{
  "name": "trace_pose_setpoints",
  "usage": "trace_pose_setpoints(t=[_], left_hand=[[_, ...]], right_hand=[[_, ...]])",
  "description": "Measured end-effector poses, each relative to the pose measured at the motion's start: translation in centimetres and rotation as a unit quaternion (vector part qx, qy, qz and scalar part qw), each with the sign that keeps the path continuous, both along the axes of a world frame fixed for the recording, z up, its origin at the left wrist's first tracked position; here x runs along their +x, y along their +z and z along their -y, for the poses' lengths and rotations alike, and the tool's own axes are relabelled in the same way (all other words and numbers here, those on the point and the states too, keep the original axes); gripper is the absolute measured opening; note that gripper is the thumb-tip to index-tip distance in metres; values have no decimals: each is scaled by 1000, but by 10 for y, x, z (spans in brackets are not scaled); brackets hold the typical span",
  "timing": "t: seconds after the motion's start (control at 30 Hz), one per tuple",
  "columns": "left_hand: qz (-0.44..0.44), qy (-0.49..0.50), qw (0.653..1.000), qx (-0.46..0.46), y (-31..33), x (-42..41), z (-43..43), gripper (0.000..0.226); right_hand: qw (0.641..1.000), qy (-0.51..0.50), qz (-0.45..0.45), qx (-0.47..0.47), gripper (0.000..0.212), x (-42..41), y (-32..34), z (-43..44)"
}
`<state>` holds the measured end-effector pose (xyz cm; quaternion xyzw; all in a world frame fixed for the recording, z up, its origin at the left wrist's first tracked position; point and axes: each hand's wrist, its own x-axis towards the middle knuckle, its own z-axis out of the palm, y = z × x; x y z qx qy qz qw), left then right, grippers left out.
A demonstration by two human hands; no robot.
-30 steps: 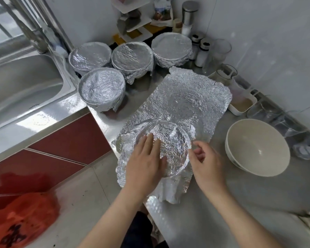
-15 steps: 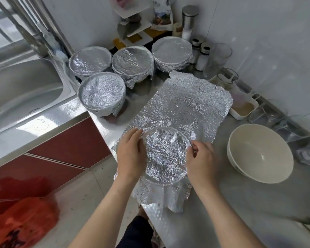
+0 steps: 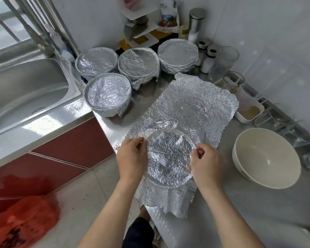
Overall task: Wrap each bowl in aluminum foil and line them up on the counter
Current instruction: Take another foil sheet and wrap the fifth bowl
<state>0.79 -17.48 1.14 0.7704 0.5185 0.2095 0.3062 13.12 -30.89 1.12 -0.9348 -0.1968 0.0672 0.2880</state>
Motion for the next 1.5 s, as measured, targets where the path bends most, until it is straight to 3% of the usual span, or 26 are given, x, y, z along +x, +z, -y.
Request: trace_pose_setpoints(t=[0.23,0.5,0.83,1.07,1.17,1.27,1.37,1.5], left_hand=[[-4,17,1000,8,24,-24,11,14],[-14,35,994,-102,14,-49,39,19],[-81,-58,995,30,2,-21,22,27],[-51,-83,989,114,-16,-20,19,17],[-56,-153,981,103,-13,-9,14,29],[-41,-203,974,97,-6,3,10,26],[-23,-214,971,105,-5,9,10,20],[-6,-198,975,104,-9,8,11,16]], right_hand=[[998,63,-11,21,8,2,13,6],[991,126,-30,-11,8,0,11,7],[996,89,-18,16,8,-12,0,9],[994,47,-96,37,42,-10,3,7],[984,74,-161,20,33,3,5,3],[971,107,-212,22,20,9,1,-3],[963,134,-234,28,46,8,1,-8],[959,180,-219,21,48,5,3,-9]])
